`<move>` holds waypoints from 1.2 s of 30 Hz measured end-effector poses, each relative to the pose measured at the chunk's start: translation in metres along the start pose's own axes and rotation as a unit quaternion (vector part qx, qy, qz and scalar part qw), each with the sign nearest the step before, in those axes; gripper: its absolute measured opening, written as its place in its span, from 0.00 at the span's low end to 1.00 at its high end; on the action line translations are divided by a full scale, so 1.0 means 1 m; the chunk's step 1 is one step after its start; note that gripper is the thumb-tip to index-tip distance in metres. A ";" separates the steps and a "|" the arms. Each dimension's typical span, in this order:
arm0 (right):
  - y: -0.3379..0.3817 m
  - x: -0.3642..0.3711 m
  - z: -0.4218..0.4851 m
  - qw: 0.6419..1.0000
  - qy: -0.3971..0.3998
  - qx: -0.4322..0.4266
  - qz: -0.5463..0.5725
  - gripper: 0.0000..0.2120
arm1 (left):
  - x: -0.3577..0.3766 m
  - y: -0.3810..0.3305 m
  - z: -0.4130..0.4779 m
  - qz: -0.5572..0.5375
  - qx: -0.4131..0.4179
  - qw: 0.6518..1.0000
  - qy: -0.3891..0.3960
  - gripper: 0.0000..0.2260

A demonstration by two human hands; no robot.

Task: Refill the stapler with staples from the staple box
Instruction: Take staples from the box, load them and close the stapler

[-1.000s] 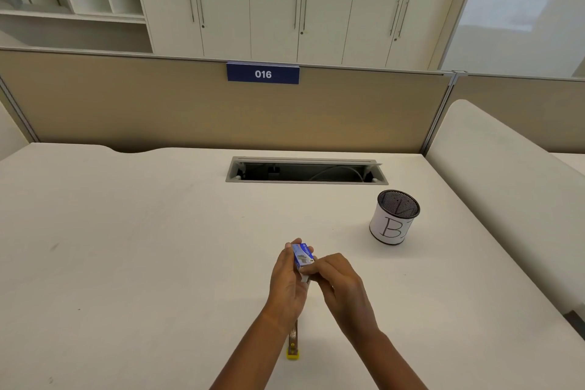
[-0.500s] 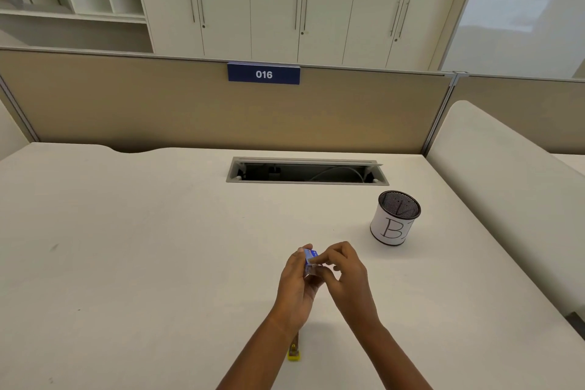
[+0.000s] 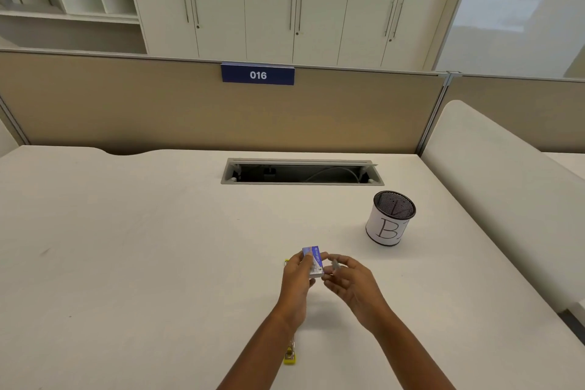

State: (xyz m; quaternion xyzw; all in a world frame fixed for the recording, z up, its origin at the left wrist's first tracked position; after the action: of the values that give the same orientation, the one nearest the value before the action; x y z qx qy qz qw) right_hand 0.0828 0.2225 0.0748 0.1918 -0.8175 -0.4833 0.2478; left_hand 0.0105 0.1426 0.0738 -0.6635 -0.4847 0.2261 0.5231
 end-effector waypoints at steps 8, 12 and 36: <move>-0.018 0.001 0.006 0.994 0.054 0.096 -0.003 0.09 | 0.013 0.013 0.003 0.031 -0.007 0.999 0.026 0.15; -0.017 -0.017 0.020 0.996 -0.005 0.094 -0.007 0.08 | 0.014 0.010 0.004 0.052 0.000 0.998 0.017 0.15; 0.020 -0.130 0.064 0.910 -0.310 -0.055 -0.272 0.03 | -0.069 0.010 0.051 0.329 0.017 0.936 -0.127 0.13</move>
State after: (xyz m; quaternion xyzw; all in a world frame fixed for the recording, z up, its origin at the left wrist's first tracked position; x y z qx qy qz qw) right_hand 0.1480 0.3484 0.0374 0.2334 -0.7418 -0.6109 -0.1487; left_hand -0.0560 0.1066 0.0328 -0.7426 -0.2978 0.4759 0.3652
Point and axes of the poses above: each hand's wrist, its own z-axis towards the middle knuckle, its own x-axis out of the palm, y = z × x, the point moved 7 cm from there along z, towards the middle knuckle, and after that the axes turned 10 degrees about -y, right-handed, at the moved point
